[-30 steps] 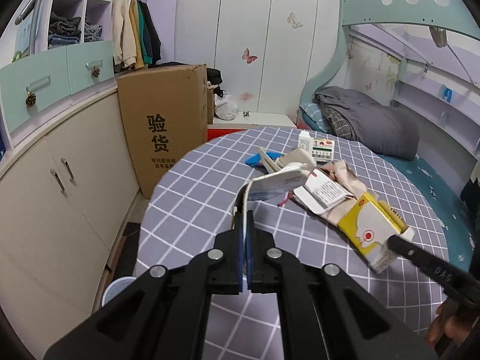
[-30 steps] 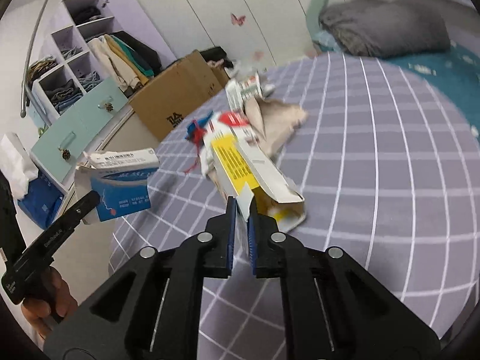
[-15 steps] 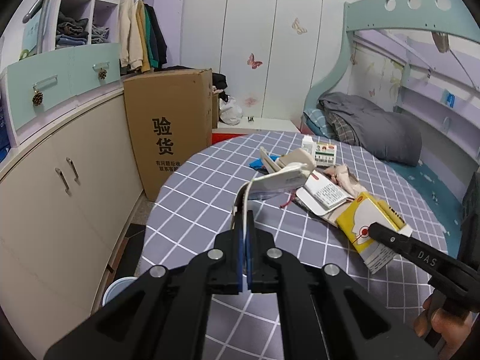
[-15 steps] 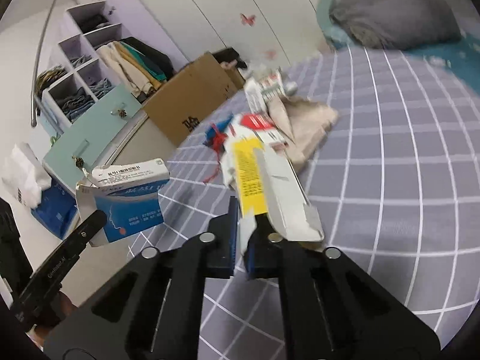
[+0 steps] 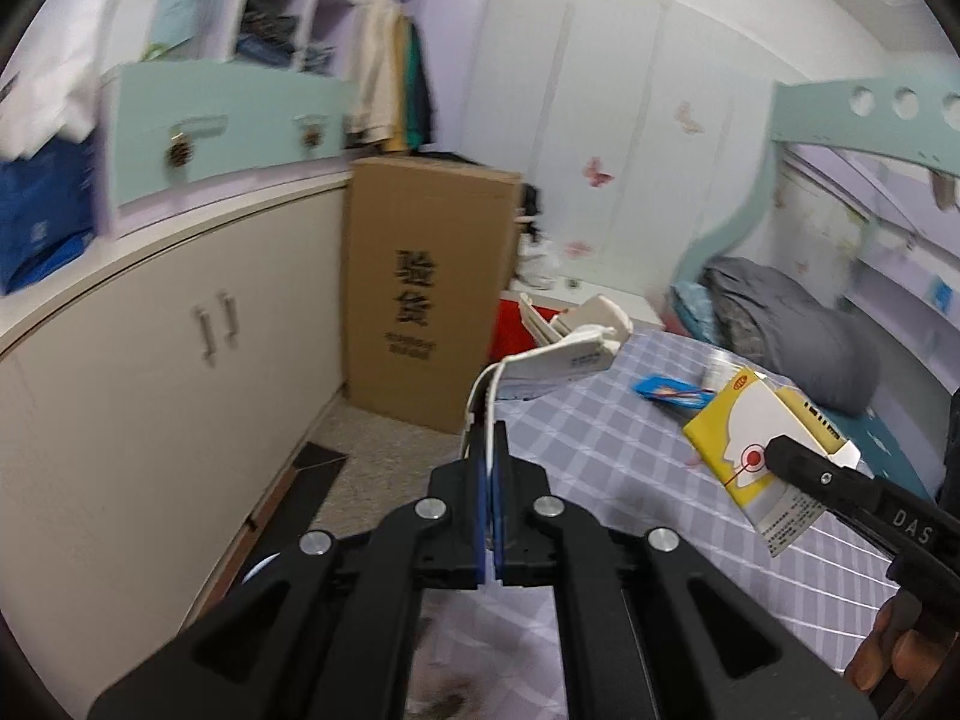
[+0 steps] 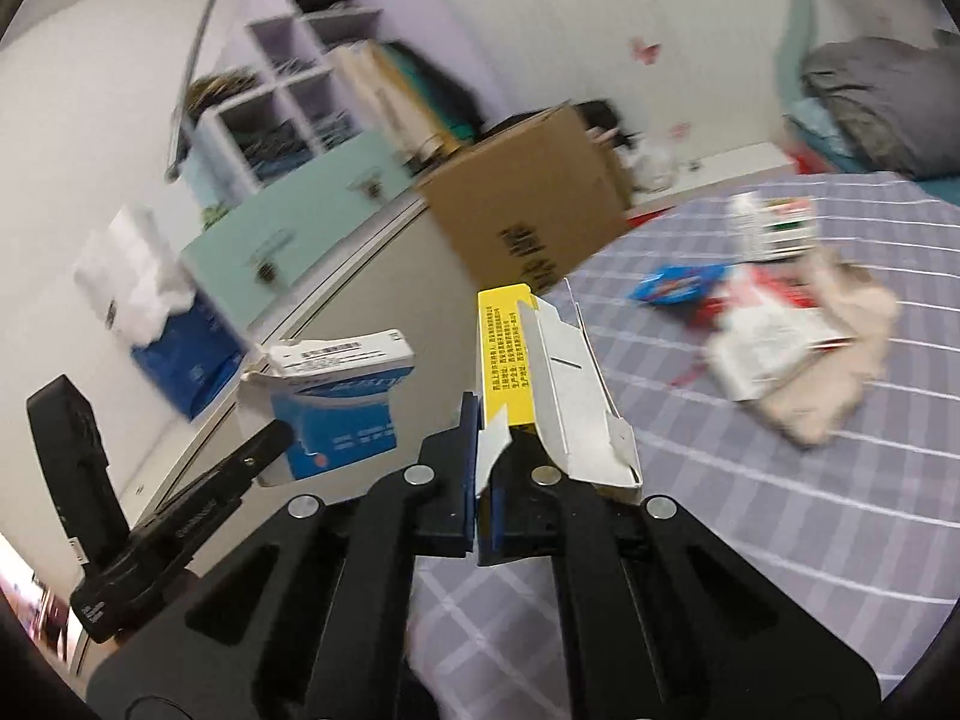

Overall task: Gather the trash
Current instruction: 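Carry both items to the wastebasket and open both tools to drop them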

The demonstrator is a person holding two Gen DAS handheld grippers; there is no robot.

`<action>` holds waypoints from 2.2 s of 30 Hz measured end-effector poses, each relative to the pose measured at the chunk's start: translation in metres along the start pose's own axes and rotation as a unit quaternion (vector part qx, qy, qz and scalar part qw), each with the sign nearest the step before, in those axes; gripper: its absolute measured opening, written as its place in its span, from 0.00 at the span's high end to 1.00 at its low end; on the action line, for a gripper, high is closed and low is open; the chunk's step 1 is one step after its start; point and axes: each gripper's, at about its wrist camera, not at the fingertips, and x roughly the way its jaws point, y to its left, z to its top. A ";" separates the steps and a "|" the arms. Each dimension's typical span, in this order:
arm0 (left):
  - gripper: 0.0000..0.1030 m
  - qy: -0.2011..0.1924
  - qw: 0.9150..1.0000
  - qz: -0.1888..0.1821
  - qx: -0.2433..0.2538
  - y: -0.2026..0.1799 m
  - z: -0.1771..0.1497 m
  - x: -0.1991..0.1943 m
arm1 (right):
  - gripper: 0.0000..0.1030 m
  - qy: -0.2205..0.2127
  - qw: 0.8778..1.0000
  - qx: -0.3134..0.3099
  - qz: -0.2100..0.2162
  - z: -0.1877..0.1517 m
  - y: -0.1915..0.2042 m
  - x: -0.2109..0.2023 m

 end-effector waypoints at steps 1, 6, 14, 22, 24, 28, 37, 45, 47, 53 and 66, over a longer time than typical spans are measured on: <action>0.99 0.004 1.000 0.009 -0.014 0.017 -0.001 0.001 | 0.97 0.007 1.000 -0.005 0.005 -0.002 0.007 0.008; 0.99 0.022 0.997 0.057 -0.042 0.073 -0.010 0.006 | 0.97 0.065 0.996 -0.047 0.041 -0.021 0.062 0.070; 0.99 0.083 0.986 0.119 -0.080 0.163 -0.043 0.037 | 0.97 0.160 0.981 -0.093 0.059 -0.069 0.115 0.163; 0.99 0.166 0.969 0.141 -0.114 0.222 -0.087 0.088 | 0.97 0.236 0.963 -0.129 0.032 -0.122 0.128 0.239; 0.98 0.181 0.966 0.142 -0.117 0.230 -0.096 0.100 | 0.97 0.247 0.960 -0.130 0.024 -0.132 0.124 0.252; 0.98 0.194 0.963 0.142 -0.119 0.240 -0.101 0.122 | 0.97 0.257 0.958 -0.129 0.008 -0.141 0.116 0.271; 0.33 0.228 0.951 0.156 -0.139 0.253 -0.115 0.148 | 0.96 0.274 0.954 -0.125 -0.009 -0.154 0.104 0.287; 0.33 0.237 0.946 0.168 -0.142 0.265 -0.131 0.146 | 0.96 0.284 0.950 -0.127 -0.008 -0.161 0.107 0.292; 0.32 0.235 0.946 0.170 -0.141 0.265 -0.130 0.147 | 0.96 0.287 0.949 -0.127 -0.006 -0.163 0.108 0.293; 0.31 0.233 0.947 0.175 -0.138 0.266 -0.130 0.143 | 0.96 0.289 0.948 -0.129 -0.007 -0.163 0.111 0.301; 0.28 0.216 0.944 0.205 -0.139 0.275 -0.129 0.135 | 0.89 0.283 0.950 -0.132 0.006 -0.161 0.125 0.322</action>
